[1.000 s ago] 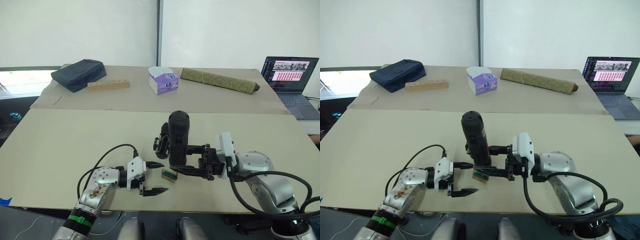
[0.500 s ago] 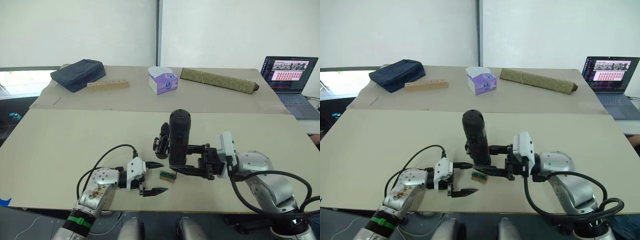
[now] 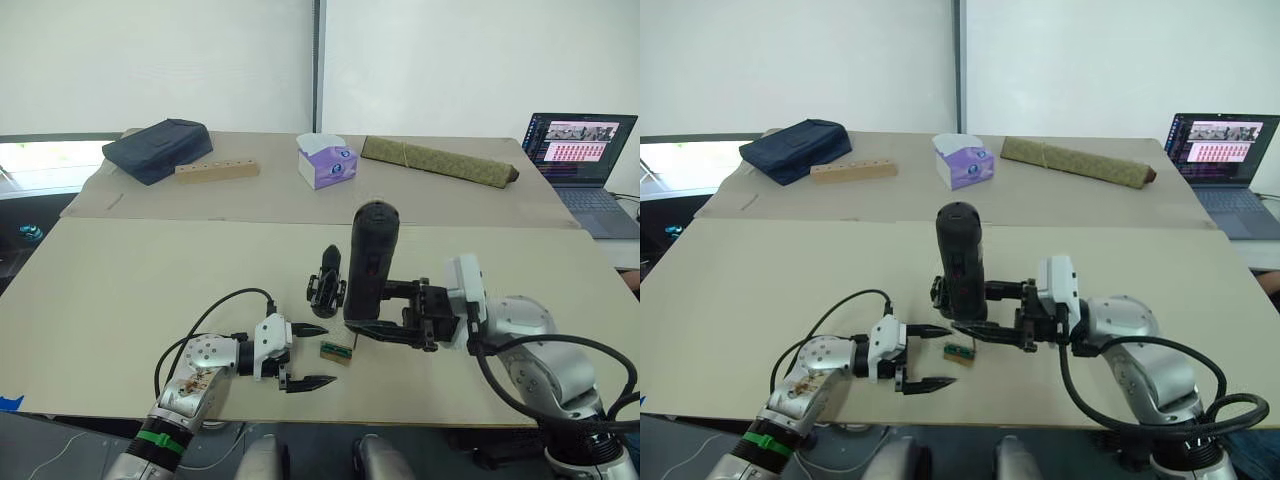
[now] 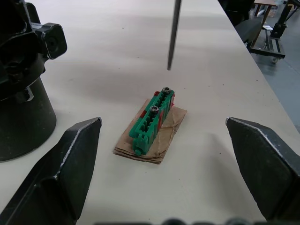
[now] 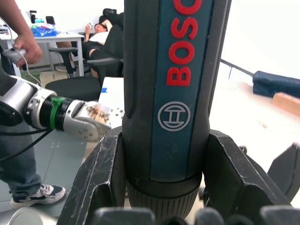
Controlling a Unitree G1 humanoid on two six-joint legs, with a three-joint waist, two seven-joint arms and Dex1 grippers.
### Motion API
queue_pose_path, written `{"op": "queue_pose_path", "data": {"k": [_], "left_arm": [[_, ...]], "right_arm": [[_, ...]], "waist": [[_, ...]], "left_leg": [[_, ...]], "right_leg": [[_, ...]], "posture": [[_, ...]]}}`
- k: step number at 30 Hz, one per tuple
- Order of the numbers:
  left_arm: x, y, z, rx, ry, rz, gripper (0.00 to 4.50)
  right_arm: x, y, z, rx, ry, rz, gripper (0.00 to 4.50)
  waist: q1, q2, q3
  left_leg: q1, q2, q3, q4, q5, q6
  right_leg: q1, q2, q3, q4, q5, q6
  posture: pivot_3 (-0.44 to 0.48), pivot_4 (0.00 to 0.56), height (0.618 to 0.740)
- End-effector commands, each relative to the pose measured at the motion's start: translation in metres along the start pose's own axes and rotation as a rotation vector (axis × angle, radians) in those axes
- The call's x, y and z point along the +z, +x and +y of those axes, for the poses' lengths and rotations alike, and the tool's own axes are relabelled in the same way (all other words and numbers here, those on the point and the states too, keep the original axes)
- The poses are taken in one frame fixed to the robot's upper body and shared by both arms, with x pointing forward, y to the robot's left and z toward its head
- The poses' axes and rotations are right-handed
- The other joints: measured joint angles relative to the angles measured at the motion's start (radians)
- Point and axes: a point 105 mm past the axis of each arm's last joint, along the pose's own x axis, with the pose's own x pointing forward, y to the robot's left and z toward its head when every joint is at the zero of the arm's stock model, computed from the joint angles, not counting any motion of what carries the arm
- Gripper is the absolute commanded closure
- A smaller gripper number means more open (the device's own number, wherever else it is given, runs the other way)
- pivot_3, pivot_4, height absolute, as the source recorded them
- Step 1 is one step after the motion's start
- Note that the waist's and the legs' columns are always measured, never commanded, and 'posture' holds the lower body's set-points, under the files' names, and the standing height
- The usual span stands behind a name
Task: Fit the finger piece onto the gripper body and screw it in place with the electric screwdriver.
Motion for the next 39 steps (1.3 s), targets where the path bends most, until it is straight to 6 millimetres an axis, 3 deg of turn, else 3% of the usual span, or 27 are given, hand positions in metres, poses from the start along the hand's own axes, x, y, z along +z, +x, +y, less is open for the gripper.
{"op": "queue_pose_path", "data": {"k": [1, 39], "left_arm": [[-0.021, 0.004, -0.011, -0.02, -0.079, 0.057, 0.0], [-0.024, 0.003, -0.013, -0.024, -0.089, 0.064, 0.0]], "right_arm": [[0.014, 0.004, 0.0, 0.01, -0.055, -0.047, 2.6], [0.001, 0.006, 0.003, 0.006, -0.046, -0.009, 2.6]], "waist": [[0.0, 0.0, 0.0], [-0.001, 0.0, 0.0]], "left_leg": [[0.0, 0.0, 0.0, 0.0, 0.0, 0.0], [0.0, 0.0, 0.0, 0.0, 0.0, 0.0]], "right_leg": [[0.0, 0.0, 0.0, 0.0, 0.0, 0.0], [0.0, 0.0, 0.0, 0.0, 0.0, 0.0]], "posture": [[0.0, 0.15, 0.74], [0.0, 0.15, 0.74]]}}
